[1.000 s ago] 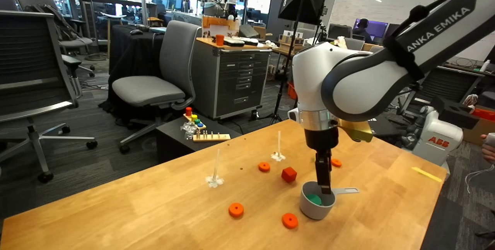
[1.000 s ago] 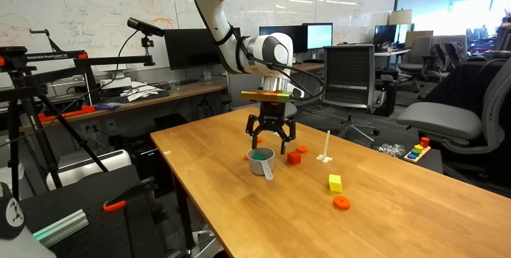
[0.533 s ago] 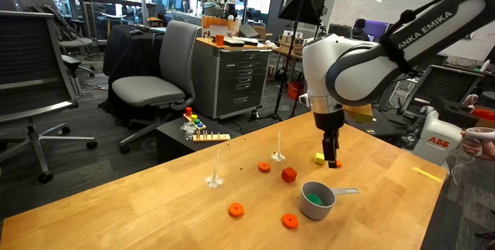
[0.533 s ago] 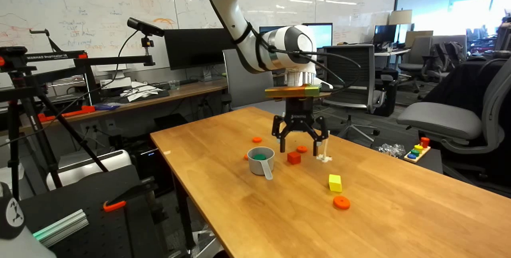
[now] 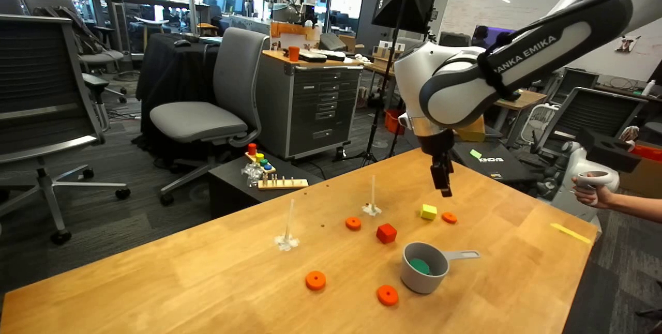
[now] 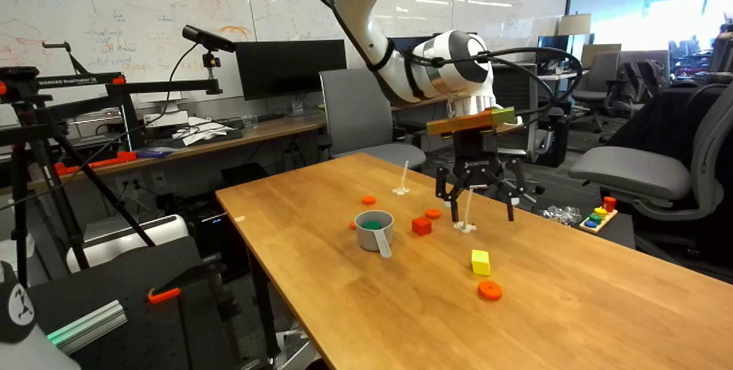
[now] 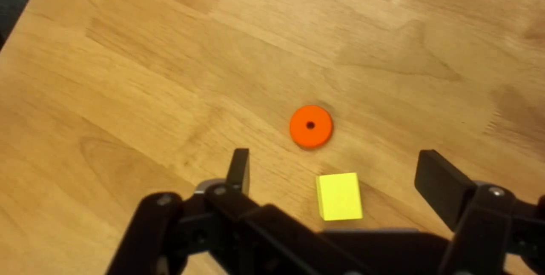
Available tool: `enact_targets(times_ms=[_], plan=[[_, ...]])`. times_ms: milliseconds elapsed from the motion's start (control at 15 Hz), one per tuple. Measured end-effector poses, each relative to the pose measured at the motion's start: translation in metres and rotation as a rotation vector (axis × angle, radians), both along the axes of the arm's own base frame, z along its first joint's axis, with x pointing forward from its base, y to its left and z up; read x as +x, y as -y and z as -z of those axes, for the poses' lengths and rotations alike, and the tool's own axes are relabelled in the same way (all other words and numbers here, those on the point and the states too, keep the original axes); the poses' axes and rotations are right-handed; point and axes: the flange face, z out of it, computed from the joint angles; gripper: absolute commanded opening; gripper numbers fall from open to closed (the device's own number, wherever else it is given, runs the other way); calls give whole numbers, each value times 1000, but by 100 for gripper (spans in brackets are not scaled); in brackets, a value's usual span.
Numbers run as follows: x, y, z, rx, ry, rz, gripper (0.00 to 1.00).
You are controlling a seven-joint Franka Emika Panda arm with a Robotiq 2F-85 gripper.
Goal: Put the blocks in the gray pot one at a time
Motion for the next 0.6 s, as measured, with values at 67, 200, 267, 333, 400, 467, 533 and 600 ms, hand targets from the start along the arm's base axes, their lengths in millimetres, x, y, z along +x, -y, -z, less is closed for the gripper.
enact_targets(times_ms=[67, 200, 267, 333, 400, 467, 533, 600], plan=[[8, 3, 3, 0, -7, -9, 100], [21, 5, 12, 8, -21, -41, 100], [27, 4, 18, 14, -29, -59, 100], [33, 2, 25, 23, -38, -77, 100], [37, 0, 32, 32, -48, -94, 100], [41, -2, 41, 41, -58, -109, 100], [43, -5, 49, 49, -70, -124, 100], [44, -7, 57, 58, -80, -139, 100]])
